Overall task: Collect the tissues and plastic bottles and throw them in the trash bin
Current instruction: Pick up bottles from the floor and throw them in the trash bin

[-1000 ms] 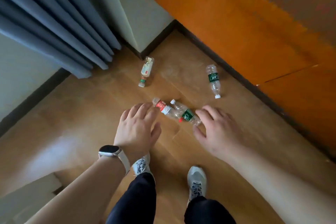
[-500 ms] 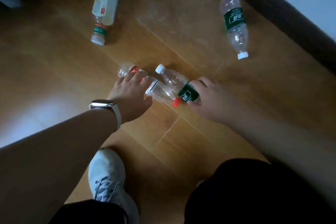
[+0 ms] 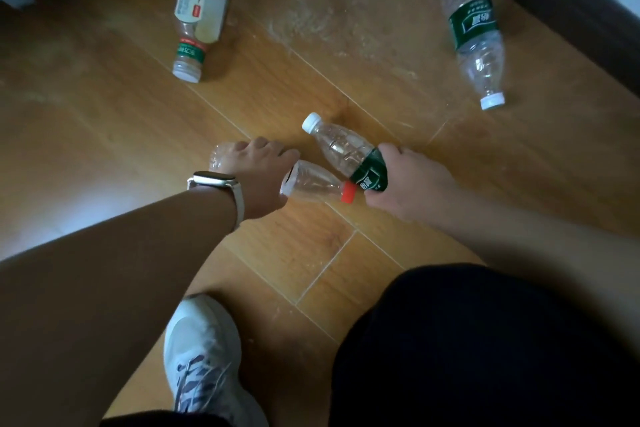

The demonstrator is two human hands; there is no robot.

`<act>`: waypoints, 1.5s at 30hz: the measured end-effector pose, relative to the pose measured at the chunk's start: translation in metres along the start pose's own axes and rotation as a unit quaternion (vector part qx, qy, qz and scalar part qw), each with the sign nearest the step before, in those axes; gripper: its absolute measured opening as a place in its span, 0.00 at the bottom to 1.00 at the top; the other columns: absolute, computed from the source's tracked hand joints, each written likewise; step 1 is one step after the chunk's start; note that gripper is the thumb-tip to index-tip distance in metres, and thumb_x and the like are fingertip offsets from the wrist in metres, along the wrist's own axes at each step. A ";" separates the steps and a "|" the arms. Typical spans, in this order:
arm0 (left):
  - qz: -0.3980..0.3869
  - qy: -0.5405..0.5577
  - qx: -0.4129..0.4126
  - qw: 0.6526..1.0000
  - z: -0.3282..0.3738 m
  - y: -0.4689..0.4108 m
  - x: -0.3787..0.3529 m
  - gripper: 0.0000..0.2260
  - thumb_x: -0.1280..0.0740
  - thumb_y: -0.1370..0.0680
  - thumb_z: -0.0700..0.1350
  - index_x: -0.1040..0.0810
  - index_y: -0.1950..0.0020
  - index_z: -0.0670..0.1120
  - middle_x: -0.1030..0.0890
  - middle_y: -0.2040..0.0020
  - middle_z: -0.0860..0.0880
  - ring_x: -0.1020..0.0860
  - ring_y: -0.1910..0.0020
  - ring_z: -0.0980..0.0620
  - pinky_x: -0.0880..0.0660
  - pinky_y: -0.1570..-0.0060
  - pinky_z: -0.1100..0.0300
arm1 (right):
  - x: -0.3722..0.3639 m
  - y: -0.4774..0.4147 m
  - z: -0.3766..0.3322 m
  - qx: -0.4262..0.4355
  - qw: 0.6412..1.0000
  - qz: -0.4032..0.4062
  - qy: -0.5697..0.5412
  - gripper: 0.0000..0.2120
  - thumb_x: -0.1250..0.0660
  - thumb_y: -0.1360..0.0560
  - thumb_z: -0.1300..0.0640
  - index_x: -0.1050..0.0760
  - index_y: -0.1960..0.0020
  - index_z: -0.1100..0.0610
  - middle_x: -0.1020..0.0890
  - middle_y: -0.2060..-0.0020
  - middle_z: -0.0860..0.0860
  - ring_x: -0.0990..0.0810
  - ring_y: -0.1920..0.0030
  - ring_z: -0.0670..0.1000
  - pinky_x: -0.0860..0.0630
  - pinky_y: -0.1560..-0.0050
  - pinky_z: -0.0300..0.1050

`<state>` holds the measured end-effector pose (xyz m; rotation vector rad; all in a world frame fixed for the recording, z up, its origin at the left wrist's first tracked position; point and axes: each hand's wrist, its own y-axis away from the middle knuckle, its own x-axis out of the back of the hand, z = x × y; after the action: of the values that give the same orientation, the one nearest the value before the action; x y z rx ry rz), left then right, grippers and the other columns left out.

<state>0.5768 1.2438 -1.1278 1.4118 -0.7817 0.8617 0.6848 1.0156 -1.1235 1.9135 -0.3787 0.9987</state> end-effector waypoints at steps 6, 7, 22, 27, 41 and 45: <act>0.022 0.087 0.039 0.995 -0.031 0.032 0.056 0.29 0.29 0.30 0.58 0.32 0.31 0.55 0.25 0.36 0.50 0.28 0.37 0.45 0.29 0.41 0.48 | 0.054 0.027 -0.026 -0.025 0.995 0.074 -0.060 0.21 0.32 0.31 0.41 0.35 0.44 0.48 0.27 0.56 0.46 0.25 0.60 0.48 0.27 0.64 0.46; 0.026 0.107 0.046 0.993 -0.032 0.043 0.069 0.30 0.28 0.30 0.58 0.32 0.31 0.54 0.25 0.36 0.50 0.28 0.37 0.45 0.29 0.41 0.48 | 0.066 0.037 -0.032 -0.027 0.994 0.079 -0.074 0.22 0.31 0.31 0.41 0.34 0.44 0.48 0.26 0.56 0.46 0.24 0.59 0.49 0.25 0.62 0.47; 0.100 0.409 0.238 0.875 -0.007 0.298 0.324 0.27 0.24 0.33 0.56 0.28 0.36 0.57 0.26 0.48 0.58 0.28 0.50 0.54 0.31 0.53 0.58 | 0.303 0.251 -0.144 -0.018 0.990 0.100 -0.102 0.28 0.32 0.33 0.39 0.36 0.38 0.47 0.25 0.47 0.47 0.23 0.50 0.54 0.23 0.52 0.52; 0.149 0.478 0.281 0.819 0.011 0.376 0.419 0.26 0.25 0.36 0.59 0.28 0.40 0.62 0.24 0.49 0.61 0.21 0.52 0.55 0.22 0.54 0.55 | 0.383 0.337 -0.181 0.042 0.979 0.151 -0.133 0.28 0.34 0.36 0.36 0.35 0.39 0.44 0.24 0.51 0.44 0.22 0.54 0.51 0.21 0.57 0.52; 0.300 0.541 0.255 0.743 0.069 0.509 0.636 0.16 0.25 0.30 0.53 0.28 0.47 0.63 0.20 0.53 0.60 0.21 0.54 0.61 0.28 0.60 0.66 | 0.552 0.529 -0.222 0.097 0.954 0.235 -0.161 0.25 0.33 0.33 0.39 0.35 0.40 0.45 0.26 0.53 0.42 0.25 0.55 0.46 0.21 0.59 0.51; 0.317 0.567 0.221 0.728 0.066 0.520 0.671 0.19 0.24 0.30 0.53 0.27 0.43 0.60 0.19 0.51 0.59 0.20 0.53 0.59 0.26 0.60 0.65 | 0.571 0.560 -0.231 0.089 0.944 0.266 -0.175 0.27 0.33 0.34 0.38 0.35 0.38 0.45 0.26 0.50 0.42 0.24 0.52 0.46 0.20 0.57 0.51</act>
<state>0.4573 1.1918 -0.2863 0.6646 -0.0302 2.2602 0.5876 0.9844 -0.2972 2.2128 -1.0888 1.0526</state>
